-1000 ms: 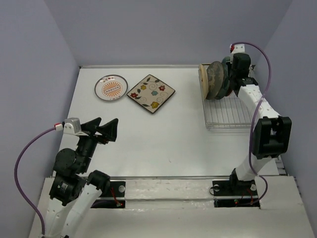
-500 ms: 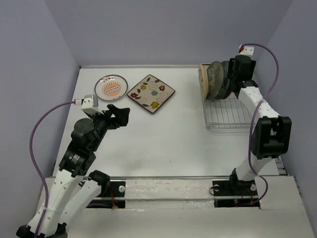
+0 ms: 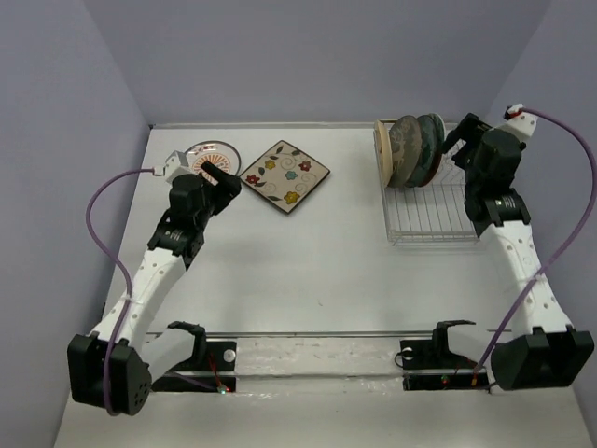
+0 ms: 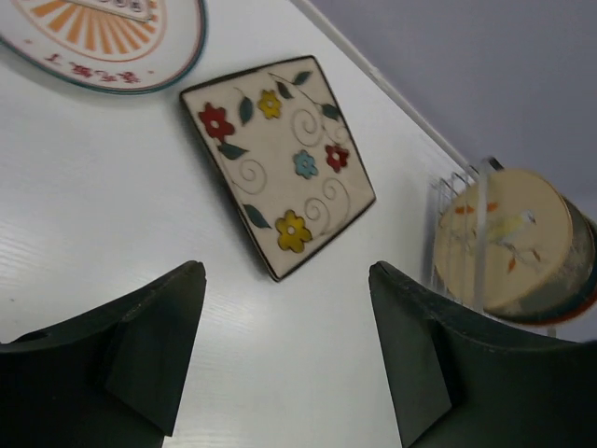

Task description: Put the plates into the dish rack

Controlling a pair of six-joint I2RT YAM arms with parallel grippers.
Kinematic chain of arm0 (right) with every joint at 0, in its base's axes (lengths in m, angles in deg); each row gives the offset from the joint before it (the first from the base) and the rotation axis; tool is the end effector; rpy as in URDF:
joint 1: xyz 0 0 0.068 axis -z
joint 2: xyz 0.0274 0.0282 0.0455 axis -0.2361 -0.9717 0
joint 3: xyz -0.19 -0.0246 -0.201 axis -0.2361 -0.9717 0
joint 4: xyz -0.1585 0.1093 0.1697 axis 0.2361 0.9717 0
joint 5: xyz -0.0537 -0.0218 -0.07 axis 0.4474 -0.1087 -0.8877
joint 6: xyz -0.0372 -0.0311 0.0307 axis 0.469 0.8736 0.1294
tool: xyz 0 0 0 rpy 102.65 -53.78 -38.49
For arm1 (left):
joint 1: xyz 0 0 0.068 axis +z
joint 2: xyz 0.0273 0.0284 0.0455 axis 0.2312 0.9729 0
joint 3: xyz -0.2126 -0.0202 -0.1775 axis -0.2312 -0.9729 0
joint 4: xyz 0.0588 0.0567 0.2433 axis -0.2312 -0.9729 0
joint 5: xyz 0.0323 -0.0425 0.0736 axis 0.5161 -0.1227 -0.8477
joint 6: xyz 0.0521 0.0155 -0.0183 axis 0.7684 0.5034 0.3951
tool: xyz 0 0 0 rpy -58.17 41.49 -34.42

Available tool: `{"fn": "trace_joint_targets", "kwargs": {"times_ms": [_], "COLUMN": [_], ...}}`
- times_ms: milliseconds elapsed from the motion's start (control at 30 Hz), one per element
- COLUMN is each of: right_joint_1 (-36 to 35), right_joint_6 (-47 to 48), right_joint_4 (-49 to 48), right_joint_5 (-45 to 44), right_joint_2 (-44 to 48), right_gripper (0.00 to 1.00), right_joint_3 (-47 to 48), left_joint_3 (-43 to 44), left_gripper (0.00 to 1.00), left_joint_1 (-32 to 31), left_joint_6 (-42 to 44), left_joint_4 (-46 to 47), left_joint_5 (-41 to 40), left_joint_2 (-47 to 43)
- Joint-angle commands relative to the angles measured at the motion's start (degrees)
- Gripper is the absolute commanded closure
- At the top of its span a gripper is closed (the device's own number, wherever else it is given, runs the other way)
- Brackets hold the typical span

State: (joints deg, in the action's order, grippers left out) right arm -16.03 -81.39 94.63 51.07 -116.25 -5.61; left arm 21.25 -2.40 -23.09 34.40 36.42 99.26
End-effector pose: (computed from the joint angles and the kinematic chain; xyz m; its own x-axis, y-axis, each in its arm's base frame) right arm 0.2684 -0.0045 0.4083 -0.0356 0.3051 -0.9517 0.3740 0.8871 0.2704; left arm 0.2288 -0.0605 0.3261 -0.2646 -0.6474 -0.7148 -0.0051 0.7421 -0.6703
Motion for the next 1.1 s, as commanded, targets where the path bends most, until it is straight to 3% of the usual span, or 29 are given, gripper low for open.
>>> {"fn": "trace_joint_targets", "kwargs": {"times_ms": [0, 233, 400, 800, 967, 1067], "right_joint_1": [-0.3, -1.3, -1.8, -4.1, -4.7, -5.4], "right_joint_6": [-7.9, -12.9, -15.9, -16.7, -16.8, -17.4], "right_joint_4": [-2.0, -5.3, -7.3, -8.4, -8.8, -9.1], "right_joint_5": [15.0, 33.7, 41.5, 46.7, 46.5, 46.8], "right_joint_2": [8.5, 20.6, 26.6, 27.1, 26.3, 25.6], "right_gripper": [0.09, 0.09, 0.09, 0.1, 0.1, 0.11], "right_joint_3": [-9.0, -19.1, -24.3, -27.0, -27.4, -27.7], "left_joint_3": [-1.0, -1.4, 6.6, 19.9, 22.5, 22.3], "left_gripper": [0.19, 0.24, 0.27, 0.32, 0.53, 0.78], "left_joint_1": [9.1, 18.0, 20.6, 22.8, 22.9, 23.2], "left_joint_6": [-12.0, -16.5, -12.0, -10.1, -10.7, -11.6], "left_joint_4": [7.7, 13.9, 12.0, 12.9, 13.7, 16.5], "left_joint_5": [-0.1, -6.5, -9.5, -4.8, -1.6, -0.2], "left_joint_2": [6.4, 21.4, 34.1, 51.7, 55.9, 57.2]}}
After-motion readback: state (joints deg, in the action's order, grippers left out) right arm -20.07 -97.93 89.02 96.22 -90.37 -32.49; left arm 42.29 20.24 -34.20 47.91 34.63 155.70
